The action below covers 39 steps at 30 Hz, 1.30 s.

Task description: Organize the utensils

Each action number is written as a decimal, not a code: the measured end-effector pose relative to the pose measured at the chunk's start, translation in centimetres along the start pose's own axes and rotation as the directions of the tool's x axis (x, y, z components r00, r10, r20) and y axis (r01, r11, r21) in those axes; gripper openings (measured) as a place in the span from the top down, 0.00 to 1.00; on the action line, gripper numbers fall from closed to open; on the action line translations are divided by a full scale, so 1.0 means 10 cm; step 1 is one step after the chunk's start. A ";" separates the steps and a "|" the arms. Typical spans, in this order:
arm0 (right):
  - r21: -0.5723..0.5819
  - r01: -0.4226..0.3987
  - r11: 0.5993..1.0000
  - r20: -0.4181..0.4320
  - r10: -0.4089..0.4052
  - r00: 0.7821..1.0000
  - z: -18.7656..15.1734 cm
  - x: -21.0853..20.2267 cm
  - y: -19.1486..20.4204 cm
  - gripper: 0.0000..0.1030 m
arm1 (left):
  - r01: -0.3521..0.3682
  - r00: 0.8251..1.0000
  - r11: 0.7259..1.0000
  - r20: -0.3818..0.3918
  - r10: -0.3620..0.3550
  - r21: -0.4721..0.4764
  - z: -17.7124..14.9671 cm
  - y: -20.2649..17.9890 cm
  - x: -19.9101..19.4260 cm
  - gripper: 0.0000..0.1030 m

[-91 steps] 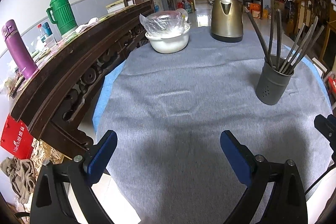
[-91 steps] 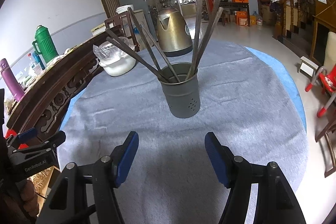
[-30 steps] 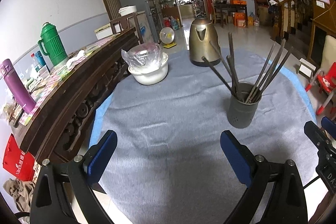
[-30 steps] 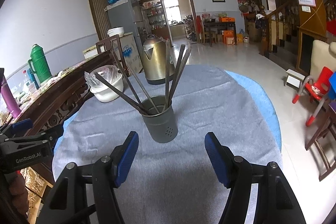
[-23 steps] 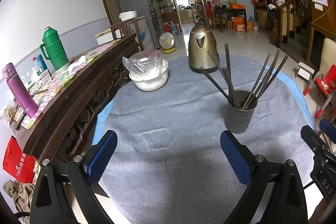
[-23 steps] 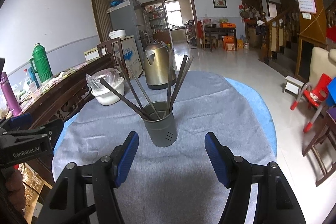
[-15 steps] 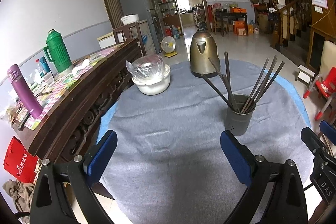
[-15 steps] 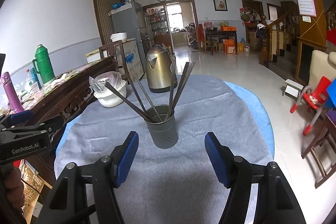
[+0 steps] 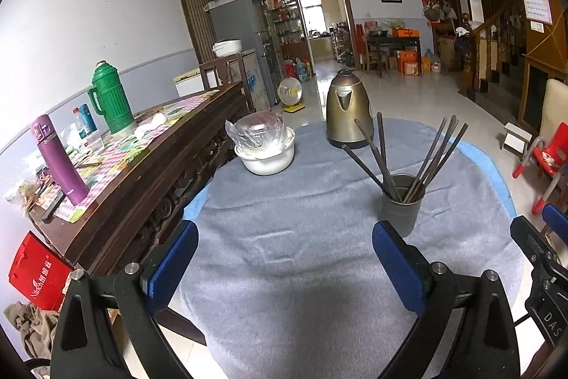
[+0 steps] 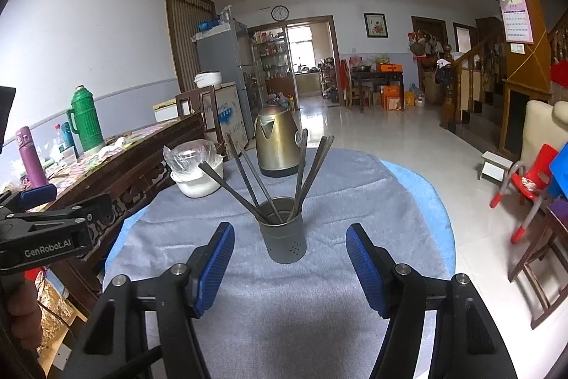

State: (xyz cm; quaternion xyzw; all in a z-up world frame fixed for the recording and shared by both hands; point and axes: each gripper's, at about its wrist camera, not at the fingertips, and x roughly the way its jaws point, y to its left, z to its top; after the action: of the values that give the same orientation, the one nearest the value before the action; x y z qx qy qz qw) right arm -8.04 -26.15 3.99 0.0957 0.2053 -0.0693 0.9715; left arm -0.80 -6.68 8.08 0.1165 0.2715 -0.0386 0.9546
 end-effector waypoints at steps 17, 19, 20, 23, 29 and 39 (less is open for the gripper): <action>-0.011 -0.016 1.000 0.077 0.017 0.997 -0.17 -0.59 0.01 0.32 | -0.022 0.997 1.000 0.069 0.023 -0.017 -0.26 0.03 -0.57 0.04; -0.013 -0.022 1.000 0.085 0.023 0.996 -0.19 -0.65 0.01 0.32 | -0.027 0.997 0.999 0.072 0.028 -0.022 -0.31 0.03 -0.63 0.04; -0.013 -0.025 1.000 0.087 0.026 0.996 -0.21 -0.67 0.01 0.32 | -0.028 0.997 0.999 0.073 0.030 -0.022 -0.33 0.04 -0.66 0.04; -0.014 -0.033 0.999 0.094 0.034 0.995 -0.24 -0.75 0.01 0.32 | -0.038 0.996 0.999 0.081 0.040 -0.024 -0.38 0.06 -0.73 0.04; -0.021 -0.048 0.999 0.119 0.050 0.992 -0.29 -0.92 0.01 0.32 | -0.053 0.993 0.998 0.103 0.056 -0.033 -0.44 0.08 -0.88 0.04; -0.005 -0.062 0.998 0.147 0.062 0.987 -0.32 -1.10 0.02 0.32 | -0.053 0.992 0.998 0.113 0.057 -0.034 -0.51 0.12 -1.01 0.04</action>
State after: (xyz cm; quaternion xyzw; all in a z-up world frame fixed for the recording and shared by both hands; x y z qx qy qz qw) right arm -19.23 -24.25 5.72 0.0966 0.1302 -0.0459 0.9857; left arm -11.81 -4.21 9.41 0.1070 0.2139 -0.0148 0.9709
